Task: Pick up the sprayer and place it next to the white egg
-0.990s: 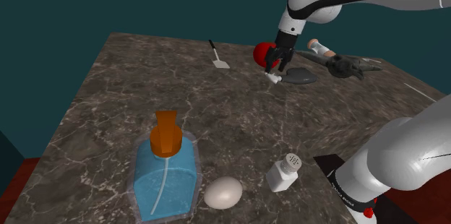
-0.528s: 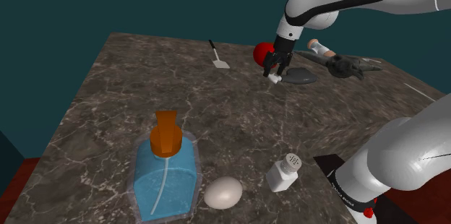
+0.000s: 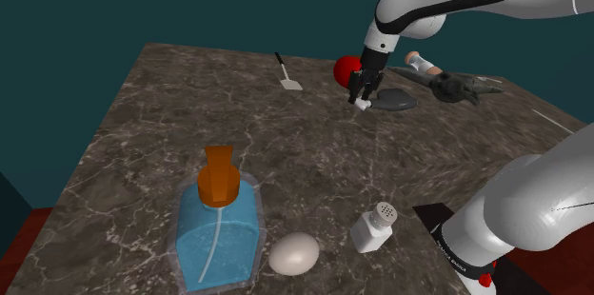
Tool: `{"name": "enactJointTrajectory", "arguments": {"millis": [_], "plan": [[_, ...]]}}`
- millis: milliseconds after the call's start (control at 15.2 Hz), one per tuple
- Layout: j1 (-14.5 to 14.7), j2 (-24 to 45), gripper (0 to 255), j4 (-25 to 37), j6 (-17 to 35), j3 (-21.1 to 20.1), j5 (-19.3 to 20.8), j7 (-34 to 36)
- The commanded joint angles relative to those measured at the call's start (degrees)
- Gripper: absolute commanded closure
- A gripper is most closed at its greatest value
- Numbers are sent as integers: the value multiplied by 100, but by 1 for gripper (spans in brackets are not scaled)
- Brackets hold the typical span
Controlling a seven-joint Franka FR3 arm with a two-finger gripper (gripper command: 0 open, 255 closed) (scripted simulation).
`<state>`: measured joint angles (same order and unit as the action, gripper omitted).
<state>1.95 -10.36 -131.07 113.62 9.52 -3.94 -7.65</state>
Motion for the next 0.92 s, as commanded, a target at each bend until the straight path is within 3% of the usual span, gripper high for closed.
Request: {"name": "enactJointTrajectory", "arguments": {"millis": [0, 264, 858], "plan": [[0, 2, 255, -1, 1, 0, 0, 0], [0, 1, 255, -2, 2, 1, 1, 0], [-4, -226, 255, 480, -701, -18, 49, 85]]}}
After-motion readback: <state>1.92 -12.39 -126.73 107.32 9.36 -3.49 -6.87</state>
